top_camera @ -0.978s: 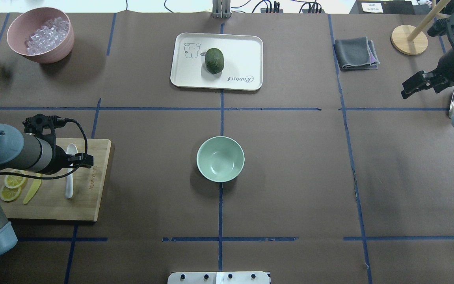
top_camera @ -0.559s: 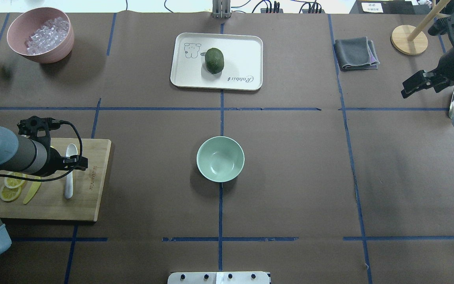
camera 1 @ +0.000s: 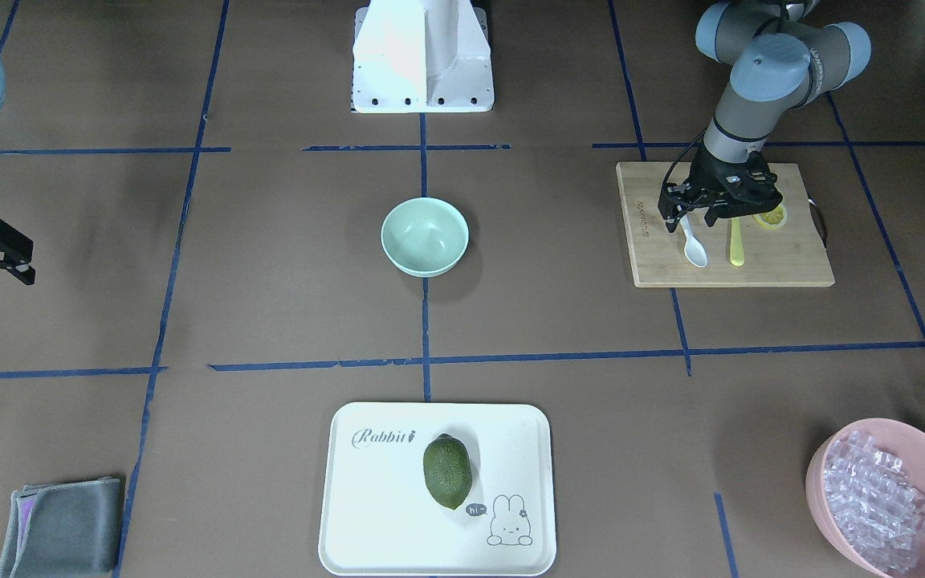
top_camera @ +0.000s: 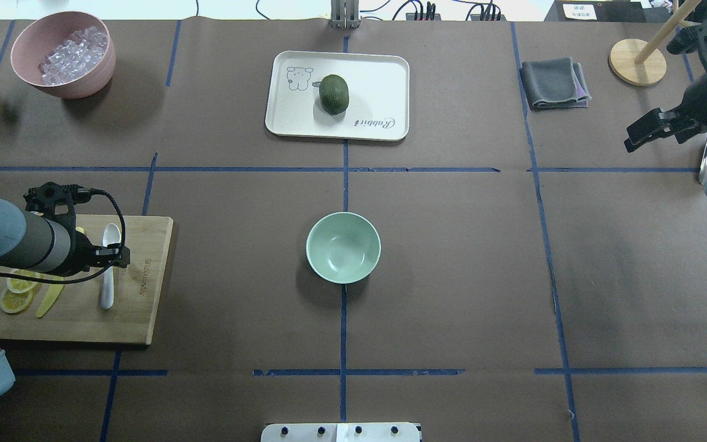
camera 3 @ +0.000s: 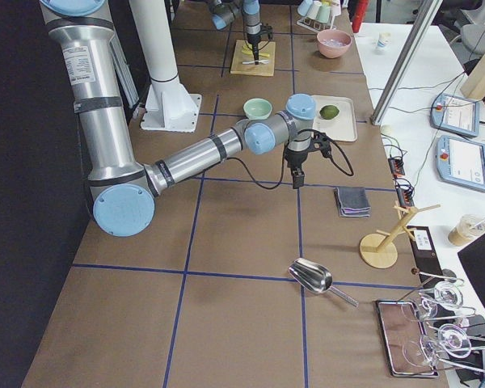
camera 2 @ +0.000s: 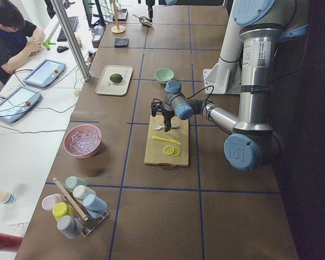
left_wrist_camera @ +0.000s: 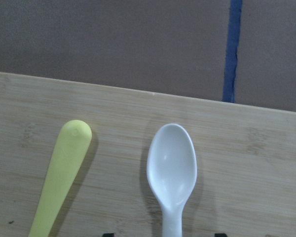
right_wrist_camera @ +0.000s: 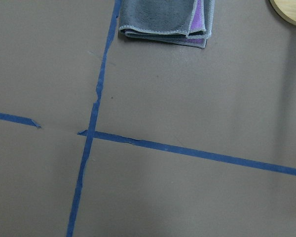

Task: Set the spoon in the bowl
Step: 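Lower the left gripper and grasp the white spoon handle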

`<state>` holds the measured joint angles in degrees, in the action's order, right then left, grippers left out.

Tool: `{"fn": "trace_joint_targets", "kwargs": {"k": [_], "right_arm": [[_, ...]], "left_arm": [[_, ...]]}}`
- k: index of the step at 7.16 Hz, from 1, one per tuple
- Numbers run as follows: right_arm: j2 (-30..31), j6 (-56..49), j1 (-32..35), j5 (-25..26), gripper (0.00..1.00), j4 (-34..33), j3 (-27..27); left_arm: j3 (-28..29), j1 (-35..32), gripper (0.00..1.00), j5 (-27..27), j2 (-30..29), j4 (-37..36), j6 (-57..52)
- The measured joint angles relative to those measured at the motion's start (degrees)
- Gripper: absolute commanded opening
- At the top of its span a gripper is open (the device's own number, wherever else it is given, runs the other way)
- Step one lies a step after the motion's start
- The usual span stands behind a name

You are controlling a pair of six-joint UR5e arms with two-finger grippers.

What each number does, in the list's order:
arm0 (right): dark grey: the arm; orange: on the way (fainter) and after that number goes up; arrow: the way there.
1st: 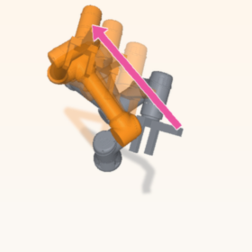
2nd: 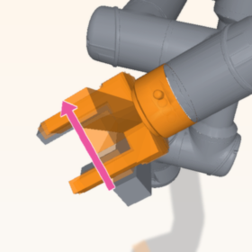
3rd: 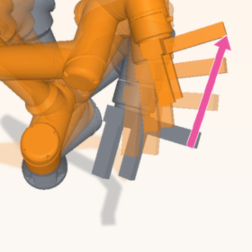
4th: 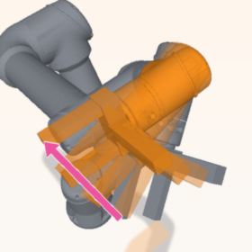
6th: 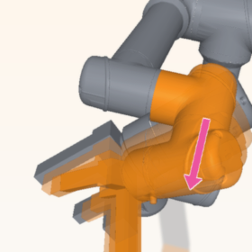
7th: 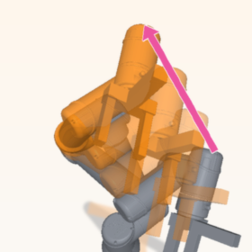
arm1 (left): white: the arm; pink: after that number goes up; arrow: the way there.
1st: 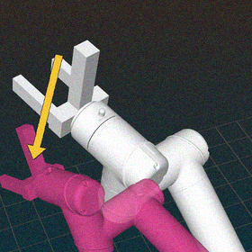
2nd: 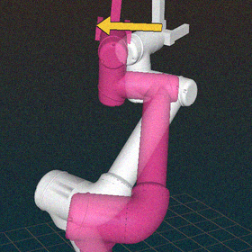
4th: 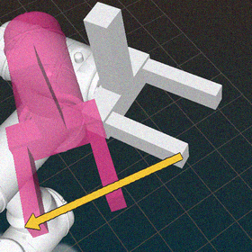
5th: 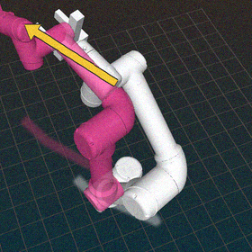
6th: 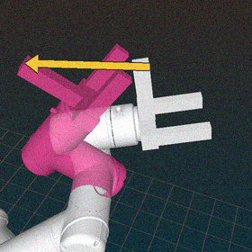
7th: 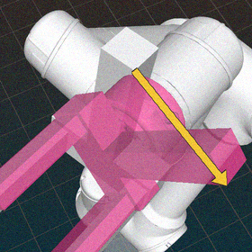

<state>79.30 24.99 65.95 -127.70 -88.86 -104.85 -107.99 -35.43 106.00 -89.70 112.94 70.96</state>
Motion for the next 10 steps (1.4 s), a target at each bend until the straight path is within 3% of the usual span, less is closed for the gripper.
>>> {"fn": "trace_joint_targets", "kwargs": {"k": [2, 3, 4, 5, 6, 8, 10], "right_arm": [[0.1, 0.0, 0.1, 0.0, 1.00, 0.0, 0.0], [0.1, 0.0, 0.1, 0.0, 1.00, 0.0, 0.0], [0.1, 0.0, 0.1, 0.0, 1.00, 0.0, -0.1], [0.1, 0.0, 0.1, 0.0, 1.00, 0.0, -0.1], [0.1, 0.0, 0.1, 0.0, 1.00, 0.0, -0.2], [0.1, 0.1, 0.1, 0.0, 1.00, 0.0, -0.3], [0.2, 0.1, 0.1, 0.0, 1.00, 0.0, -0.3]], "left_arm": [[0.2, 0.1, 0.65, 0.1, -0.2, 0.0, 0.0], [0.5, 0.1, 0.58, 0.1, -0.4, 0.0, 0.0], [0.6, 0.1, 0.42, 0.0, -0.5, 0.0, 0.0], [0.6, 0.1, 0.19, 0.1, -0.5, 0.0, 0.0], [0.4, 0.0, 0.08, 0.2, -0.3, 0.0, 0.0], [-0.2, -0.5, 0.00, 2.6, 0.0, -0.2, 0.1], [-2.2, -1.6, 0.00, 5.4, 0.0, -1.3, 0.1]]}}
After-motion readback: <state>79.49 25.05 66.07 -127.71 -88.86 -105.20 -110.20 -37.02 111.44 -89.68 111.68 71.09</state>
